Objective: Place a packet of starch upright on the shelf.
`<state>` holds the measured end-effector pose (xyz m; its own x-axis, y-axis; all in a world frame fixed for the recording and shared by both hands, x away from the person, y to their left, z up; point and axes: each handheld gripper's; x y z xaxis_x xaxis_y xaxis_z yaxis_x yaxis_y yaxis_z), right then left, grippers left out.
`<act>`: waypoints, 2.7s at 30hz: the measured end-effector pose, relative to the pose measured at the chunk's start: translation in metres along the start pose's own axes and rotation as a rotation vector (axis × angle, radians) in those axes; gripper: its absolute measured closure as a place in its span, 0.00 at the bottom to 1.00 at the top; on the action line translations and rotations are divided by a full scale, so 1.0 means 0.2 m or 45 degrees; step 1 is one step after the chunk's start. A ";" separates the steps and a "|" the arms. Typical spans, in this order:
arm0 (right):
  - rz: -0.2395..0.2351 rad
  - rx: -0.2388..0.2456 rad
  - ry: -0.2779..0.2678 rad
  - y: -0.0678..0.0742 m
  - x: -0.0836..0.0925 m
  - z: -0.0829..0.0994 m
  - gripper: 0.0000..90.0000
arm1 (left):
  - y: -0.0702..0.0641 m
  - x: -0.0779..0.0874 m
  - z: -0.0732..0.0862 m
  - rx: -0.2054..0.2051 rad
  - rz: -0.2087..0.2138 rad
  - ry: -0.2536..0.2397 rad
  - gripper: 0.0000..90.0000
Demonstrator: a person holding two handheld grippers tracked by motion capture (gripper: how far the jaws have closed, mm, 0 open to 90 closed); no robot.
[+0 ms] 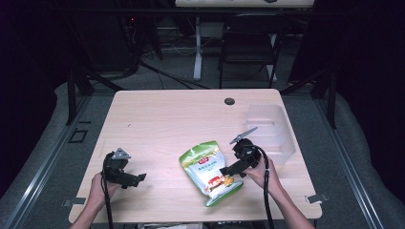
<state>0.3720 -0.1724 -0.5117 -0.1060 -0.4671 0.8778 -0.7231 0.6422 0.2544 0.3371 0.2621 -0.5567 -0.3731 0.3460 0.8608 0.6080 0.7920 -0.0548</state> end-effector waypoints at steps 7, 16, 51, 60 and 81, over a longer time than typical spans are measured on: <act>0.003 -0.022 0.033 -0.04 -0.06 -0.07 0.05 | -0.01 0.00 0.00 -0.001 -0.006 -0.006 0.00; -0.010 -0.035 0.051 -0.08 -0.12 -0.14 0.07 | -0.01 0.00 0.00 -0.005 -0.002 -0.003 0.00; -0.081 -0.197 0.068 -0.19 -0.31 -0.26 0.80 | 0.00 -0.01 0.00 -0.008 0.001 0.001 0.00; 0.006 -0.182 0.064 -0.16 -0.27 -0.23 0.95 | 0.00 0.00 0.00 -0.005 0.001 -0.001 0.00; 0.044 -0.306 -0.077 -0.06 -0.14 0.12 0.93 | -0.01 -0.01 -0.01 -0.022 -0.003 0.014 0.00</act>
<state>0.3676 -0.1813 -0.5485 -0.1739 -0.4730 0.8638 -0.5360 0.7813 0.3199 0.3376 0.2594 -0.5568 -0.3667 0.3387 0.8665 0.6193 0.7839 -0.0444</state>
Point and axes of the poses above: each handheld gripper's, and its own axes: x roughly backward along the jaws, z roughly out of its underside, y roughly to its left, and after that the axes turned 7 degrees about y, right-handed
